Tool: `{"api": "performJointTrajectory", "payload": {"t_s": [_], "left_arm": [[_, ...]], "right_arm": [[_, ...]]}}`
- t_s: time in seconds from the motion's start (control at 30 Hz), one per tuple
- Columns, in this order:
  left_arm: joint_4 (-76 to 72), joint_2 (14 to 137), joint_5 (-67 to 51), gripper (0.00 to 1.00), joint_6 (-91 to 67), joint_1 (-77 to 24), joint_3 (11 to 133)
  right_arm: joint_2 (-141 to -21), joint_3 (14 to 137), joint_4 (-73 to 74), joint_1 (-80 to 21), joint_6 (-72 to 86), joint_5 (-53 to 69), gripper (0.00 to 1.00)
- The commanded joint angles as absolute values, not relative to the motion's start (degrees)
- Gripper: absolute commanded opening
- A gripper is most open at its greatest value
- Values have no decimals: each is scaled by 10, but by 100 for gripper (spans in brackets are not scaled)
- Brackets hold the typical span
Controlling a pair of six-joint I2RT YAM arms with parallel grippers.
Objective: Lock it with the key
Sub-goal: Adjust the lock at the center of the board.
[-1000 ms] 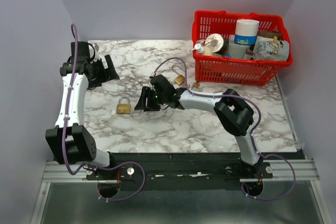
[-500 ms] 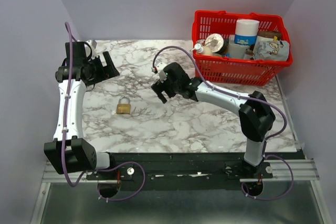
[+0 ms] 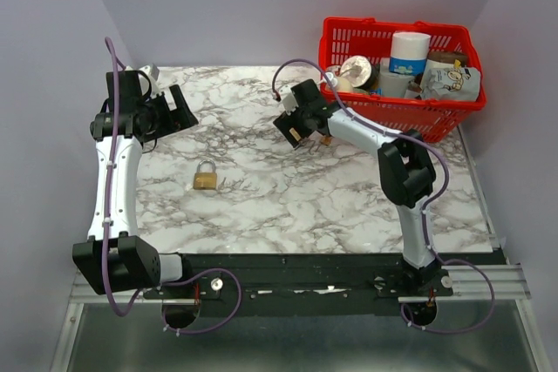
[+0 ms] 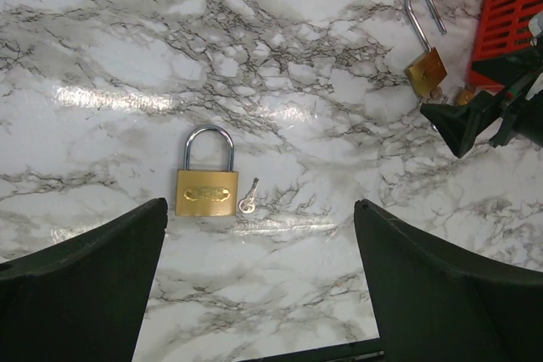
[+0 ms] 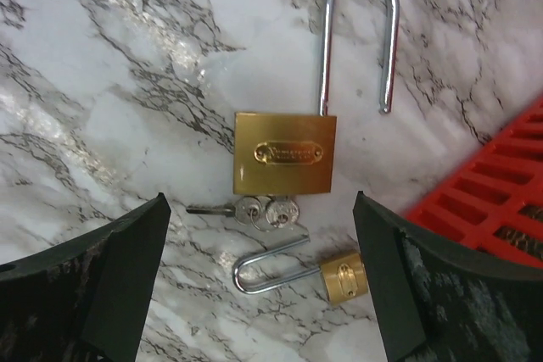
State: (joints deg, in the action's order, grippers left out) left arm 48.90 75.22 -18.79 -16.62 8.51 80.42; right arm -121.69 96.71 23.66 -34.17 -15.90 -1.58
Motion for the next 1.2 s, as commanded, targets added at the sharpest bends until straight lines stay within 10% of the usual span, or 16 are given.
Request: {"api": "performJointTrajectory", "payload": {"t_s": [0.0, 1.17], "left_arm": [[480, 755, -197, 99, -173, 90, 800], [499, 765, -215, 99, -178, 97, 822]], "right_arm": [[-1255, 1012, 265, -337, -177, 35, 98], [-1371, 1165, 415, -315, -163, 153, 81]]}}
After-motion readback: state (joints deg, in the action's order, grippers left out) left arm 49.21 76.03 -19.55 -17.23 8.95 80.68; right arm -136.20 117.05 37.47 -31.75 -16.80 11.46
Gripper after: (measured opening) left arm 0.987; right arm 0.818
